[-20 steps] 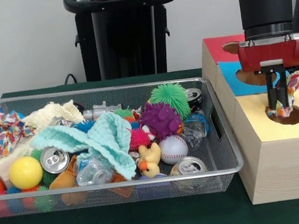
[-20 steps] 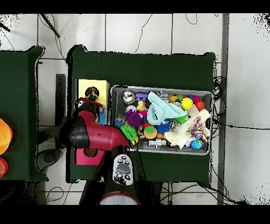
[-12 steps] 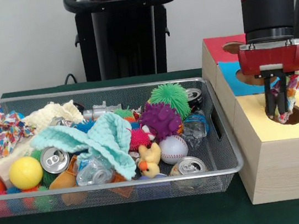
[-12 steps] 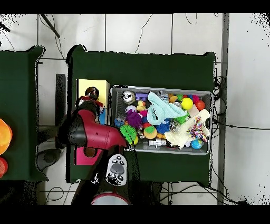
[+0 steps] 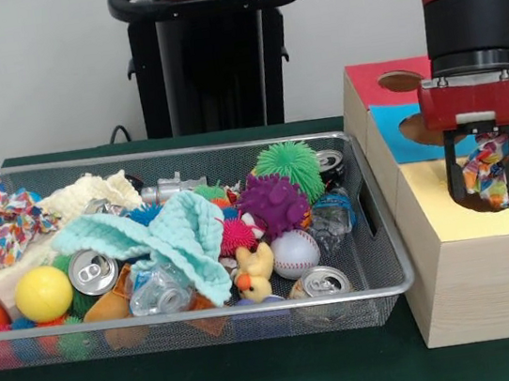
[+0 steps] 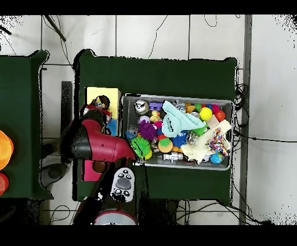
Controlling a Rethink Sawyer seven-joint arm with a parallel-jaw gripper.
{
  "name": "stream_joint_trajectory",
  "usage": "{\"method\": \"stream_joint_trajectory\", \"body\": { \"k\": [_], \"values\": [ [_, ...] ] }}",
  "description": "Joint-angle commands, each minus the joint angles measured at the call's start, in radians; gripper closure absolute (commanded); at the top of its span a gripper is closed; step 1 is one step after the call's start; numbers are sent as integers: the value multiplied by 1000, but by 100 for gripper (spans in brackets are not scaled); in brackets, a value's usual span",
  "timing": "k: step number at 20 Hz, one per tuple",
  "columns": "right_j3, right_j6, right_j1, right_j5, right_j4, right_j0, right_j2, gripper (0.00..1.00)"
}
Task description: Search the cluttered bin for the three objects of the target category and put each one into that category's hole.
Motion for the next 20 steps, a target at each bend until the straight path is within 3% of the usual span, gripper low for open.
{"method": "stream_joint_trajectory", "body": {
  "k": [1,13,14,20],
  "values": [
    [-15,164,69,74,41,-36,-18,0],
    [-2,184,58,69,45,-51,-3,0],
    [-6,179,61,70,48,-43,-13,100],
    [-11,183,70,94,73,-37,-23,100]
  ]
}}
